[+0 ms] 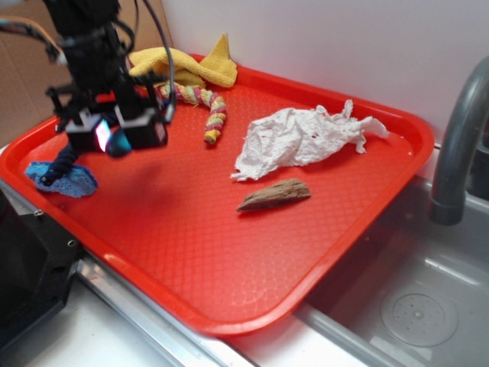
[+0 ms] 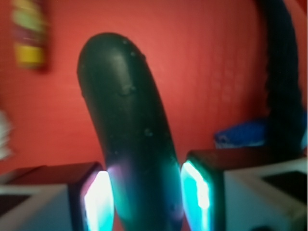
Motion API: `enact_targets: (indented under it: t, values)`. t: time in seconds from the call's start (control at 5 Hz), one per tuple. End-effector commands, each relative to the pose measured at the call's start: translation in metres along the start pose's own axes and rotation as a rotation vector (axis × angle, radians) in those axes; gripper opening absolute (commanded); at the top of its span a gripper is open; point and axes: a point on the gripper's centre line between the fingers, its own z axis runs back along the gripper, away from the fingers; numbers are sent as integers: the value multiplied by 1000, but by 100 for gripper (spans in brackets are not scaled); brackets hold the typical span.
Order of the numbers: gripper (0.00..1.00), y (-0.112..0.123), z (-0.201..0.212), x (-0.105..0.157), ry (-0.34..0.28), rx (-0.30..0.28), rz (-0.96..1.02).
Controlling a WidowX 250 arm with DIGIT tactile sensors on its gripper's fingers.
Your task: Grab the plastic pickle.
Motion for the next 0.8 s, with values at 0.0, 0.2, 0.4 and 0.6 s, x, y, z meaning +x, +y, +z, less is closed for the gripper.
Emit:
enact_targets:
  t: [0.0, 0.2, 0.4, 0.6]
  values:
    - [0, 2, 108, 2, -117, -15, -402]
    - [0, -2, 152, 4, -94, 69, -375]
    - [0, -9, 175, 1, -107, 118, -343]
    - [0, -10, 164, 1, -98, 141, -349]
